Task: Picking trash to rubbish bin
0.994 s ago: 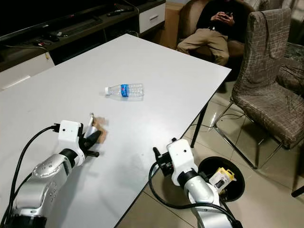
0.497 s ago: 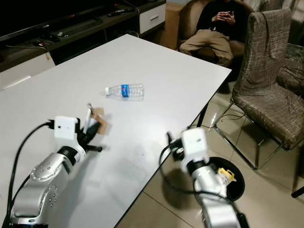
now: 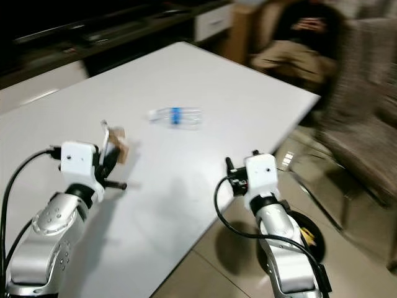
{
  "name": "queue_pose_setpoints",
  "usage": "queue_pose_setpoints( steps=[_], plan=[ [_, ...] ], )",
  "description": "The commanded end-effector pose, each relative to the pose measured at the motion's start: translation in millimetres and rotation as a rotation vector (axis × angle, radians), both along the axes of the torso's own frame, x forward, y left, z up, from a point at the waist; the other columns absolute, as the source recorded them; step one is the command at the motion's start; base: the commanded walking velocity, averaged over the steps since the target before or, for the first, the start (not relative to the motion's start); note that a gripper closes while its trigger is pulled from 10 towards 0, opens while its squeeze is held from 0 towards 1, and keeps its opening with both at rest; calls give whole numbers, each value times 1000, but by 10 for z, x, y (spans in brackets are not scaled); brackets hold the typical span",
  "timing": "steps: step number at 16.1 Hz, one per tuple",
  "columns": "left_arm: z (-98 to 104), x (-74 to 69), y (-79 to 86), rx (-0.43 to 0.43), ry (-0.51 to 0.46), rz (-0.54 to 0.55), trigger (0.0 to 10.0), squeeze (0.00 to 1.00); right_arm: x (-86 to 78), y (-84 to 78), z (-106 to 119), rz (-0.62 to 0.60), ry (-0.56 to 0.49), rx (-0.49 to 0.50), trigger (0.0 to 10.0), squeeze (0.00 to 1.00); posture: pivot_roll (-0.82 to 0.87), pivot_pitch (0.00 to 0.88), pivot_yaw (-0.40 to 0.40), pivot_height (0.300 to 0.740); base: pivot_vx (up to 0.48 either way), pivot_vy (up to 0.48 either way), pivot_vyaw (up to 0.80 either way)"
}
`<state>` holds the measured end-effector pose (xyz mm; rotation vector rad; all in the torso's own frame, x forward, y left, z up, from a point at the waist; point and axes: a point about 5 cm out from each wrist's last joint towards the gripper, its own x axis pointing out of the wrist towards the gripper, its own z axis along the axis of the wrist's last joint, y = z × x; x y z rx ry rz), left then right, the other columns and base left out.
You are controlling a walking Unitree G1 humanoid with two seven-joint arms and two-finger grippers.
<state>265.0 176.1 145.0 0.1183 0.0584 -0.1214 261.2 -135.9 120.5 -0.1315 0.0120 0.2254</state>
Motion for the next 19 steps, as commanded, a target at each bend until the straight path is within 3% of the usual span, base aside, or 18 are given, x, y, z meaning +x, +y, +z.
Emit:
queue_pose_setpoints(
  steps=[1, 10, 16, 19],
  plan=[
    [66, 3, -30, 18, -32, -17, 10000, 0, -4, 25, 0, 29, -9, -12, 10000, 0, 2, 0, -4, 740, 0, 0, 800],
    [71, 13, -83, 13, -36, -42, 10000, 0, -9, 37, 1, 65, -24, -25, 10000, 0, -5, 0, -5, 740, 295, 0, 800],
    [30, -29, -91, 1, -20, -34, 10000, 0, -35, -12, -19, 43, -17, 10, 10000, 0, -8, 0, -15, 740, 112, 0, 0],
    [-3, -77, -181, 13, -2, -89, 10000, 0, 28, -122, 21, -31, -31, 37, 10000, 0, -4, 0, -28, 740, 0, 0, 0]
  ],
)
